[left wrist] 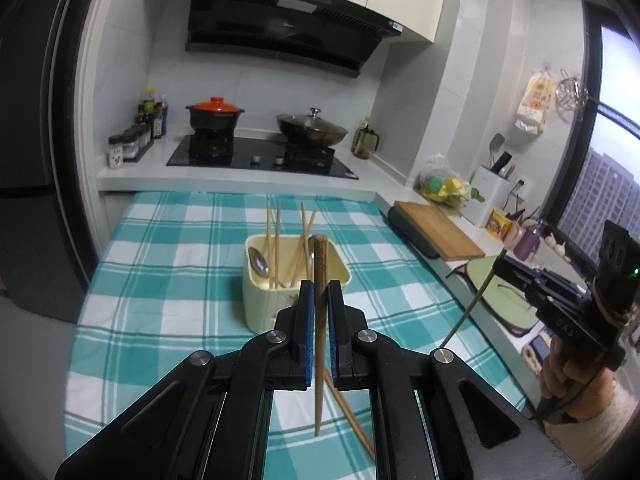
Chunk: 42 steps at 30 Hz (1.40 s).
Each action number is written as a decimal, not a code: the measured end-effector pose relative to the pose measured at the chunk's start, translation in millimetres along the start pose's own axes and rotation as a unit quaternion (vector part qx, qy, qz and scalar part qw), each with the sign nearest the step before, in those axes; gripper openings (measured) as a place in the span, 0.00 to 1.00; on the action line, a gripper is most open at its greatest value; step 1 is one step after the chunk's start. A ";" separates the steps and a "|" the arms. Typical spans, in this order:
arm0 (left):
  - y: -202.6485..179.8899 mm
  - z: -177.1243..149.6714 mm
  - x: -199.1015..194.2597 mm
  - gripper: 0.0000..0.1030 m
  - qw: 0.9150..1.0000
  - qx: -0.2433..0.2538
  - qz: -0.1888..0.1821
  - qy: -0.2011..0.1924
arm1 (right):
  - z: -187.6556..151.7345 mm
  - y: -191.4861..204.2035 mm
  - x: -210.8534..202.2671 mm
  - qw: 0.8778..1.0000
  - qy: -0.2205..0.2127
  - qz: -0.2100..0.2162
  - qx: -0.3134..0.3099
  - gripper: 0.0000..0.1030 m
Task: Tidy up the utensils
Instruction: 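Lift both chopsticks and carry them above the cream holder with both tools, then open both tools to drop the chopsticks into the holder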
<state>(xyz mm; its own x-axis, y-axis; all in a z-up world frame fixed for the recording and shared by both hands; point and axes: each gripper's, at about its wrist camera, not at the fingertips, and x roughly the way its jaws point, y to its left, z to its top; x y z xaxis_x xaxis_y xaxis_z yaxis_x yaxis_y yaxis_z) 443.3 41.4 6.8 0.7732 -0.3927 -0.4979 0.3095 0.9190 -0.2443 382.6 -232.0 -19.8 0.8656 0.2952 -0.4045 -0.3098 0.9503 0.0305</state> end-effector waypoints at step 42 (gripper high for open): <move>61.8 67.0 241.3 0.11 0.991 -0.060 0.070 0.093 | 61.4 -21.0 310.3 0.985 0.138 0.089 0.051 0.29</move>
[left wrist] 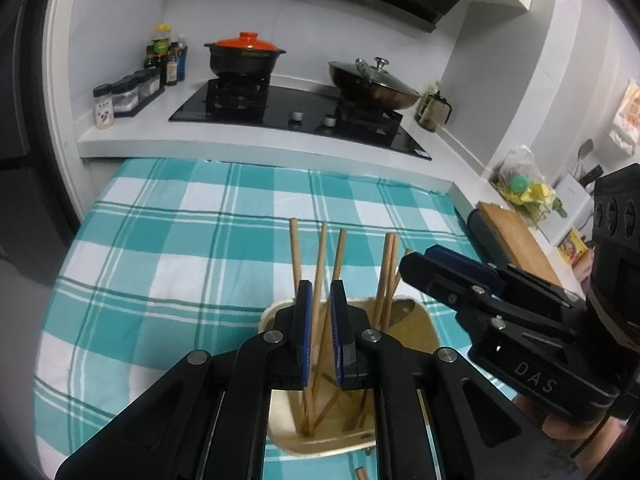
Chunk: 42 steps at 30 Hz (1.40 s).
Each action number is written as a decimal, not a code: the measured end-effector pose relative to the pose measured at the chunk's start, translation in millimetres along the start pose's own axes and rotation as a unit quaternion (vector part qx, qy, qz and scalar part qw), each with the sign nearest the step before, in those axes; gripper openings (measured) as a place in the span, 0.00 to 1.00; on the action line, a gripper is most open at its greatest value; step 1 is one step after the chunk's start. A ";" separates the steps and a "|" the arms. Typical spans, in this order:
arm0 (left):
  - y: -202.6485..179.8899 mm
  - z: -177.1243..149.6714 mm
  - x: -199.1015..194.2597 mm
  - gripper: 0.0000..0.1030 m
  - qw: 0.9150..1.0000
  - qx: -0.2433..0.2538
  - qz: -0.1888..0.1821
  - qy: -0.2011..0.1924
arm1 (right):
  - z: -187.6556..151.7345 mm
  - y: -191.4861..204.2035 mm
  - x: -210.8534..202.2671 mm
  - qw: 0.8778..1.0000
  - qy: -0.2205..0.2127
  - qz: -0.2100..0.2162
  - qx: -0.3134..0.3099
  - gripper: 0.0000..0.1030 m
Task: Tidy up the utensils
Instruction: 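Open both tools to drop the chopsticks into the holder, then move both open tools back to the last chopsticks on the cloth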
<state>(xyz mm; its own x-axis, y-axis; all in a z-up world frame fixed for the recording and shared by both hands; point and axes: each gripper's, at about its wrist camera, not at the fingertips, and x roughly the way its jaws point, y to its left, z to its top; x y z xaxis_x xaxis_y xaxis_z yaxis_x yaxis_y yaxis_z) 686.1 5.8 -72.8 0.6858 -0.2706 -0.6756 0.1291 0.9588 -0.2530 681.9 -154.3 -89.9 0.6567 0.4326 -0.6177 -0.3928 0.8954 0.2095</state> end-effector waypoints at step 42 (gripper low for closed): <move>-67.7 -303.7 -23.4 0.61 0.986 0.069 0.053 0.139 | -355.9 10.6 -206.2 0.990 0.036 -0.113 0.072 0.33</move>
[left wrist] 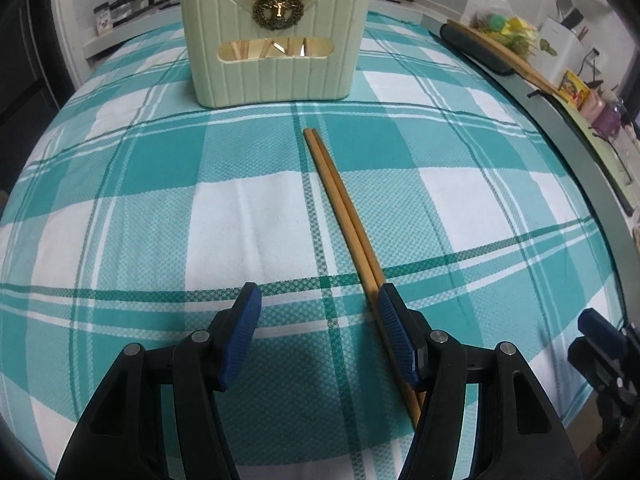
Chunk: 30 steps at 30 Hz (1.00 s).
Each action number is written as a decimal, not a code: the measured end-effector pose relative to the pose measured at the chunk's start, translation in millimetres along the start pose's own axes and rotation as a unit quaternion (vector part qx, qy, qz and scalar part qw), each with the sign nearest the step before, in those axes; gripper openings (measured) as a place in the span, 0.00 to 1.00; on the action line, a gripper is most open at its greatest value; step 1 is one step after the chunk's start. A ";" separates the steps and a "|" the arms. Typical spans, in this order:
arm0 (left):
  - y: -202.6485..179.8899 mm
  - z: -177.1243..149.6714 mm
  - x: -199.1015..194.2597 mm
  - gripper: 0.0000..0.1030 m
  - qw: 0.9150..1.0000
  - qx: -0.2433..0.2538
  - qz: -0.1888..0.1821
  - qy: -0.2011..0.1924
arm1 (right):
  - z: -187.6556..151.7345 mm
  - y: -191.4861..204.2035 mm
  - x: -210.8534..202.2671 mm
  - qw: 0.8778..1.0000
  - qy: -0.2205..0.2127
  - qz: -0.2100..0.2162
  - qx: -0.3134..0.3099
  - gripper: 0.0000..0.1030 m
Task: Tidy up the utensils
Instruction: 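Move both open tools back to the last chopsticks on the cloth, then close the left tool on a single wooden chopstick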
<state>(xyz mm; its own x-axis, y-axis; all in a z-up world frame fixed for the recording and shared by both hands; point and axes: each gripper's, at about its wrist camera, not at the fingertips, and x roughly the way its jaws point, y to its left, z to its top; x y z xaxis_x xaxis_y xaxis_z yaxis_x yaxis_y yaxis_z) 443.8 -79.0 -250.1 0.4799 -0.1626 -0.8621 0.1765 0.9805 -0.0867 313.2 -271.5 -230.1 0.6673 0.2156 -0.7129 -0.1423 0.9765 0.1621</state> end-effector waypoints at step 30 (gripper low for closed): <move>20.7 7.9 5.9 0.06 0.999 0.006 0.039 -0.016 | 3.1 21.3 14.0 0.999 0.029 0.002 -0.030 0.33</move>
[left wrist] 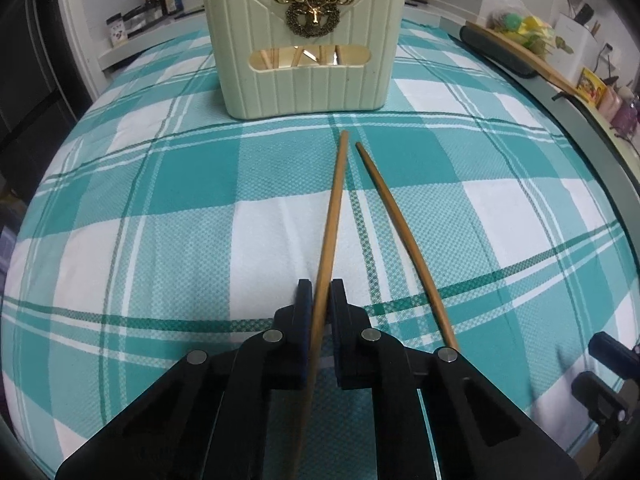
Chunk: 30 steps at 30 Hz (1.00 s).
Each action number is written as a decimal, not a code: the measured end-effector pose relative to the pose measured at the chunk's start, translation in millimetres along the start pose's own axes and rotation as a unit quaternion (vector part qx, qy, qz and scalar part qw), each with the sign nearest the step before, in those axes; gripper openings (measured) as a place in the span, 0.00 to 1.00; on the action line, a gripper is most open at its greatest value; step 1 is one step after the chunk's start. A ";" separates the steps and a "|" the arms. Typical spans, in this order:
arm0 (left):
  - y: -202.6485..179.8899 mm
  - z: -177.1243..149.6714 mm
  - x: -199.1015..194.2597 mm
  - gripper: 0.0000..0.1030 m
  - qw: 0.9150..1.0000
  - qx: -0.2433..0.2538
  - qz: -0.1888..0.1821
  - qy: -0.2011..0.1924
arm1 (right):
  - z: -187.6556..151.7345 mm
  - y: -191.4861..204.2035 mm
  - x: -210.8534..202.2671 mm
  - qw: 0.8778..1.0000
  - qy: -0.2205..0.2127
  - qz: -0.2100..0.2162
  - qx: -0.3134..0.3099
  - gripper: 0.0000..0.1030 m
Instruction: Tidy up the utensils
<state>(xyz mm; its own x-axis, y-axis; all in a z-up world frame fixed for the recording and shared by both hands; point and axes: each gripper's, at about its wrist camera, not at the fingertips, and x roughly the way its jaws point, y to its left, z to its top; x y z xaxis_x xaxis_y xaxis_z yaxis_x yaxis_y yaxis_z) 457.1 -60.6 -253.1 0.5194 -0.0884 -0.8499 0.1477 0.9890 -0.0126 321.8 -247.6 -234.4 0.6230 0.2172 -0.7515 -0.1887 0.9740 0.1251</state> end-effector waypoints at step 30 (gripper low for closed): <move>107.1 -65.1 -43.8 0.49 0.998 -0.057 -0.022 0.000 | 1.4 29.1 25.7 0.994 0.085 -0.074 -0.007 0.27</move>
<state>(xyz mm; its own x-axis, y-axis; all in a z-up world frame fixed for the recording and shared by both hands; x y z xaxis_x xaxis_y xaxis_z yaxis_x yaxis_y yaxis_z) 395.4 56.9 -251.5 0.5148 -0.1316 -0.8471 0.0736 0.9913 -0.1092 333.5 -213.6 -249.2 0.5074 0.0560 -0.8599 -0.1163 0.9932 -0.0039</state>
